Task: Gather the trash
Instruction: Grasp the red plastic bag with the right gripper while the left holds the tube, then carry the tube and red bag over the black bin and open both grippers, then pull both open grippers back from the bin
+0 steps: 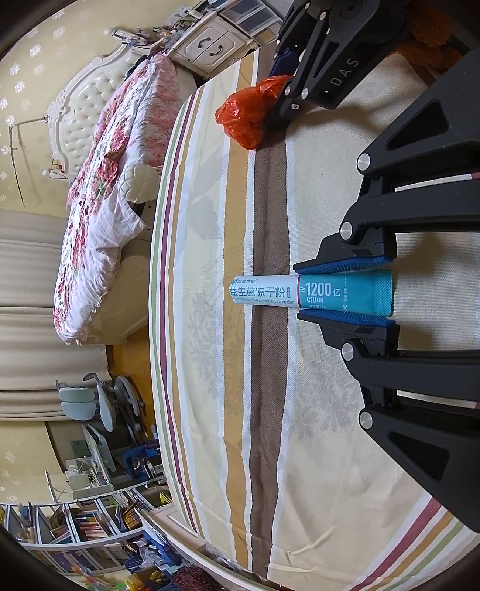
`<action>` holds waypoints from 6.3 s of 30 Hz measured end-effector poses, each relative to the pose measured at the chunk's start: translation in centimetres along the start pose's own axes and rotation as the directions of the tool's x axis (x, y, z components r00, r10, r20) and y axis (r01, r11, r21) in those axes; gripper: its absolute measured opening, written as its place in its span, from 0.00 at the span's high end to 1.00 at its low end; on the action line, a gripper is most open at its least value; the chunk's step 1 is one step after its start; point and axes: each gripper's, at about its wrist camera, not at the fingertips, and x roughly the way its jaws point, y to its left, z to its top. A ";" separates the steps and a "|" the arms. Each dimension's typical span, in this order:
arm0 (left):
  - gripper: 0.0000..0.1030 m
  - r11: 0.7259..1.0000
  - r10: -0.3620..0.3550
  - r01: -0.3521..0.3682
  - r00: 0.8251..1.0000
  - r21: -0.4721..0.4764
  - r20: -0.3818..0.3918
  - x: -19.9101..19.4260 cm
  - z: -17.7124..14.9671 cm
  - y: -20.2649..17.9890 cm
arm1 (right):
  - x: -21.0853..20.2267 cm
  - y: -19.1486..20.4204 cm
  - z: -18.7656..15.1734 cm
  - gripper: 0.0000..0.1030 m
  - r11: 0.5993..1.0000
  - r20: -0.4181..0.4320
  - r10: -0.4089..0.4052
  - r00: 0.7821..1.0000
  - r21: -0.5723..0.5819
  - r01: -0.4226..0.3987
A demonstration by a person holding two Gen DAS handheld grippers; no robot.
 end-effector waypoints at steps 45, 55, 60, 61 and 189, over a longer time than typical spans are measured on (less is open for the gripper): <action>0.80 0.986 -0.146 0.141 0.988 0.090 0.052 -7.0 -5.9 -6.0 | -9.7 -6.6 -9.8 0.65 0.989 0.078 -0.043 0.996 0.148 0.031; 0.80 0.959 -0.227 0.214 0.972 0.184 0.055 -7.3 -5.9 -11.5 | -11.6 -11.6 -11.3 0.65 0.965 0.092 -0.135 0.987 0.239 0.110; 0.80 0.942 -0.267 0.248 0.962 0.227 0.058 -7.6 -5.8 -14.1 | -12.2 -14.2 -12.0 0.65 0.947 0.091 -0.183 0.979 0.284 0.151; 0.80 0.938 -0.275 0.254 0.960 0.238 0.058 -7.7 -5.8 -14.7 | -12.2 -14.9 -12.1 0.65 0.942 0.089 -0.193 0.977 0.296 0.159; 0.19 0.932 -0.255 0.176 0.940 0.317 0.227 -13.6 -8.8 -19.2 | -21.5 -17.1 -17.0 0.14 0.859 0.182 -0.424 0.887 0.393 0.329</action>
